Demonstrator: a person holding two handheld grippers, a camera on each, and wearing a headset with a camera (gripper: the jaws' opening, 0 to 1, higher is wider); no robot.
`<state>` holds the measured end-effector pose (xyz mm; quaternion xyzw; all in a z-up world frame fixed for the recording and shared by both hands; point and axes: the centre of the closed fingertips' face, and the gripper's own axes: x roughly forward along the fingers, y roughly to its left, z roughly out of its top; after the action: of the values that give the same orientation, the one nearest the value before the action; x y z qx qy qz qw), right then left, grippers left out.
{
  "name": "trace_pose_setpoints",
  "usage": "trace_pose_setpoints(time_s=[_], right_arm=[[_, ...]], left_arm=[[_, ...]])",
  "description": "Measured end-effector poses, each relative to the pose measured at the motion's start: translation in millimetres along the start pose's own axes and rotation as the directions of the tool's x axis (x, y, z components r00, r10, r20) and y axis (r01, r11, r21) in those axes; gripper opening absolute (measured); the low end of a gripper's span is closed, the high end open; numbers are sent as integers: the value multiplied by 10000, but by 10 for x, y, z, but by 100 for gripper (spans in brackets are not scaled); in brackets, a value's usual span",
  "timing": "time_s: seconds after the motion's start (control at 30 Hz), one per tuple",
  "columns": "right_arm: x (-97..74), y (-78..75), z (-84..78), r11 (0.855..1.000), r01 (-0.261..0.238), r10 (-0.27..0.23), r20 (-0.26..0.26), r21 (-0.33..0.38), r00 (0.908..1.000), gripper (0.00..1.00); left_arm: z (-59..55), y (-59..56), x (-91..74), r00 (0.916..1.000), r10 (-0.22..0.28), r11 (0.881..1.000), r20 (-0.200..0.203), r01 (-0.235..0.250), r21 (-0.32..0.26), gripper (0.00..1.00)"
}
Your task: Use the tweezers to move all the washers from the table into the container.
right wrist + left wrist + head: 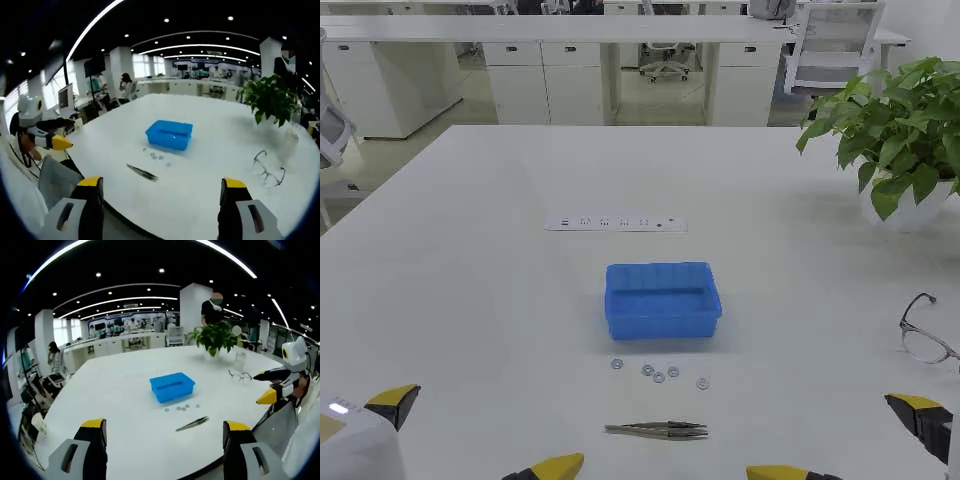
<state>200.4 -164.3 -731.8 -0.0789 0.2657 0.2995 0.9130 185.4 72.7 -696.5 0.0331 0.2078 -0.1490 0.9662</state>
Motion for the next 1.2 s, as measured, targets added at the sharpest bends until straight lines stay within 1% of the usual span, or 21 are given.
trace_pose_setpoints(time_s=[0.03,0.2,0.37,0.6,0.77,0.8,0.87,1.0,1.13,1.2], right_arm=[[1,1,2,10000,-6,6,11,19,10000,95],[21,7,6,10000,5,-6,-78,-86,10000,94],[16,26,4,9999,-17,16,-102,-104,9999,95],[3,36,23,9998,-77,77,-3,173,10000,95],[7,34,62,9990,-150,145,110,426,9998,95],[5,42,88,9981,-227,213,250,570,9995,95],[3,41,102,9977,-240,221,307,634,9993,96],[10,4,65,9996,30,-33,95,292,9999,95],[24,36,49,9990,-148,146,43,425,9999,95],[33,48,43,9991,-177,177,17,376,9998,95]], left_arm=[[7,-3,-4,10000,-4,10000,29,4,5,99],[-21,9,1,9998,-67,10000,-190,68,13,99],[-6,16,-18,9998,-134,9999,-163,133,-21,99],[-75,17,-26,9990,-151,9997,-421,159,187,99],[-75,29,-11,9987,-152,9993,-478,167,331,99],[-81,37,-2,9986,-131,9994,-519,148,322,99],[-95,42,6,9983,-129,9995,-575,146,292,99],[-114,34,17,9981,-180,9996,-591,192,201,99],[-148,19,26,9973,-212,9995,-703,227,200,99],[-164,13,25,9970,-213,9995,-748,229,204,99]])
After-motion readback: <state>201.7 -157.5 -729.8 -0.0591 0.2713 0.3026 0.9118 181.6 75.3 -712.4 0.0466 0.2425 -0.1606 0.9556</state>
